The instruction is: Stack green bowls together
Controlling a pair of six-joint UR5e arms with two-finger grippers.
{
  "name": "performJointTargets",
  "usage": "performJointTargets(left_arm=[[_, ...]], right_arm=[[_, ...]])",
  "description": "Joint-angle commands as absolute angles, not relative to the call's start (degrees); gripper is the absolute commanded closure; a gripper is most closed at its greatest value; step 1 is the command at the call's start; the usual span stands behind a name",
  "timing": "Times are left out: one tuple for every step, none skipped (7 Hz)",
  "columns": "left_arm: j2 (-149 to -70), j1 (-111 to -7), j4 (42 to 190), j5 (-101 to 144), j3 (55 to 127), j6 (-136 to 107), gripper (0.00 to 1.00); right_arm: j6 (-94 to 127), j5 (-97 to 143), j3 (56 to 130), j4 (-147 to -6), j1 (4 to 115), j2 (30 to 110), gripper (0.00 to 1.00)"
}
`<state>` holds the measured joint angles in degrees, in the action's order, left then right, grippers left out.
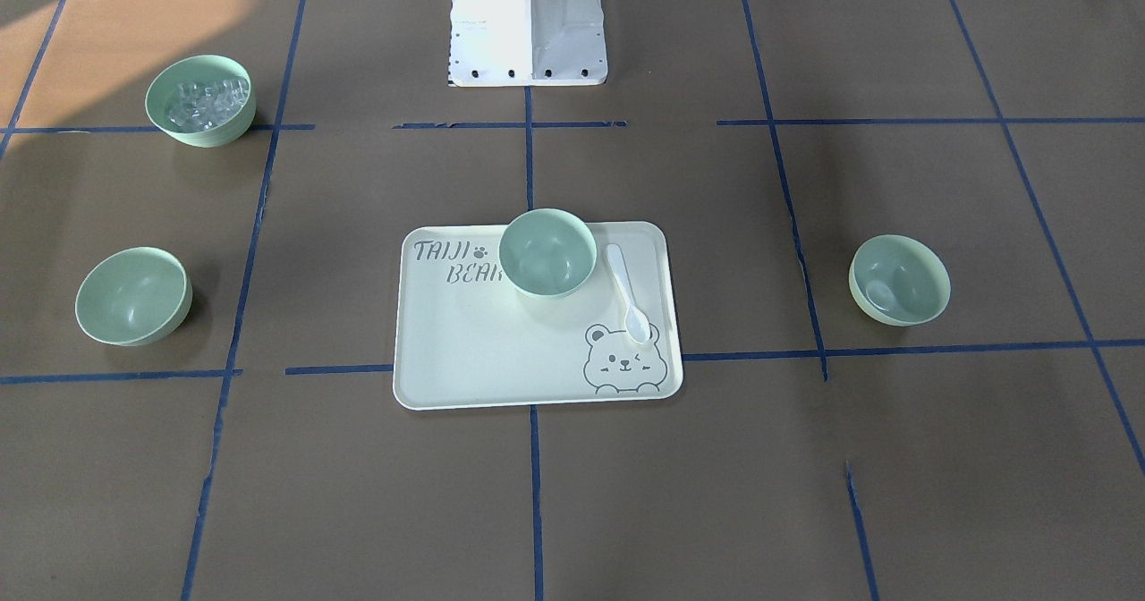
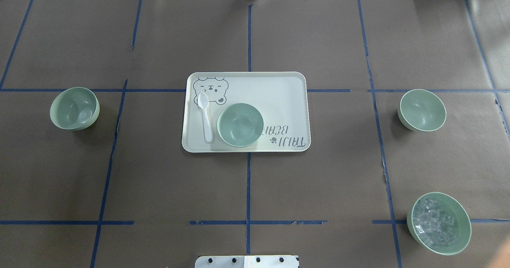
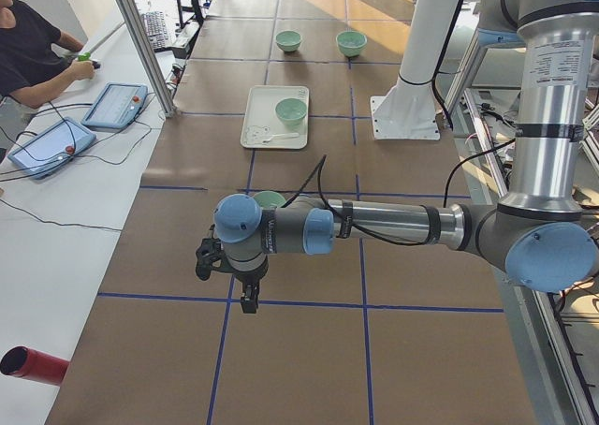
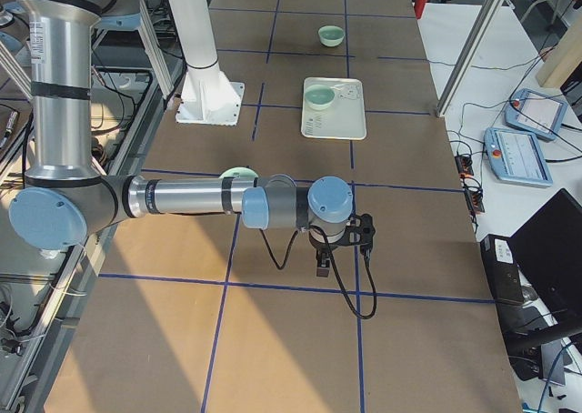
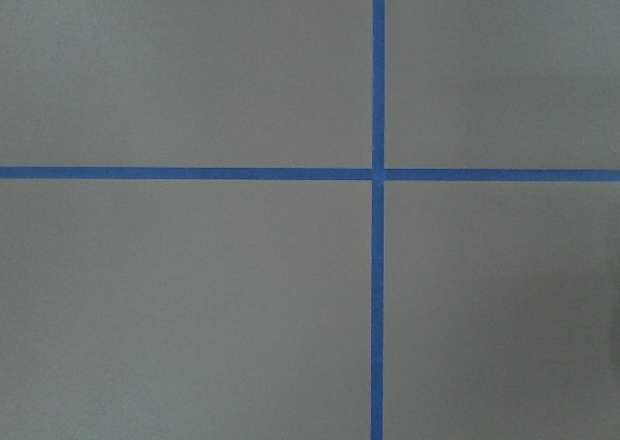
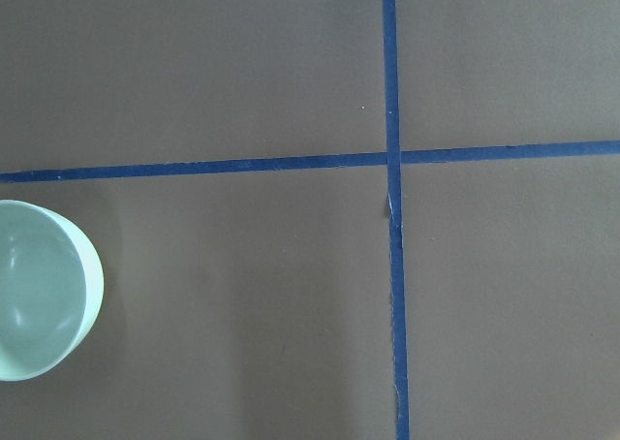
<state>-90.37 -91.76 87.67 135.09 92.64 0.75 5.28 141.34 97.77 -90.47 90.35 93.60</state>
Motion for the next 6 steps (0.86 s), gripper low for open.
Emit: performJointTargets(left_arm=[[-90.44,-91.67,87.8,135.09,92.64,0.7,0.0],[-90.7,-91.58,87.89,135.17,92.72,0.18,0.0],[-91.23,-91.5,88.15,135.09,93.59,0.09,0.0],[-91.32,-91.32,88.24,135.35,95.52,0.09,0.0],[-91.49,-91.06,88.5,135.53,96.58,-1.22,0.0],[-91.41,-89.31,92.77,137.53,97.2,-4.71,0.0]], right_arm=[[5.54,141.42,97.91,-90.35,90.35,93.43,0.0],[5.54,141.59,98.0,-90.35,90.35,93.43,0.0],[5.54,141.68,98.35,-90.26,90.35,93.43,0.0],[5.54,141.68,98.44,-90.26,90.26,93.43,0.0],[5.54,141.59,98.52,-90.35,90.26,91.43,0.0],[5.71,142.11,98.26,-90.35,89.92,90.71,0.0]])
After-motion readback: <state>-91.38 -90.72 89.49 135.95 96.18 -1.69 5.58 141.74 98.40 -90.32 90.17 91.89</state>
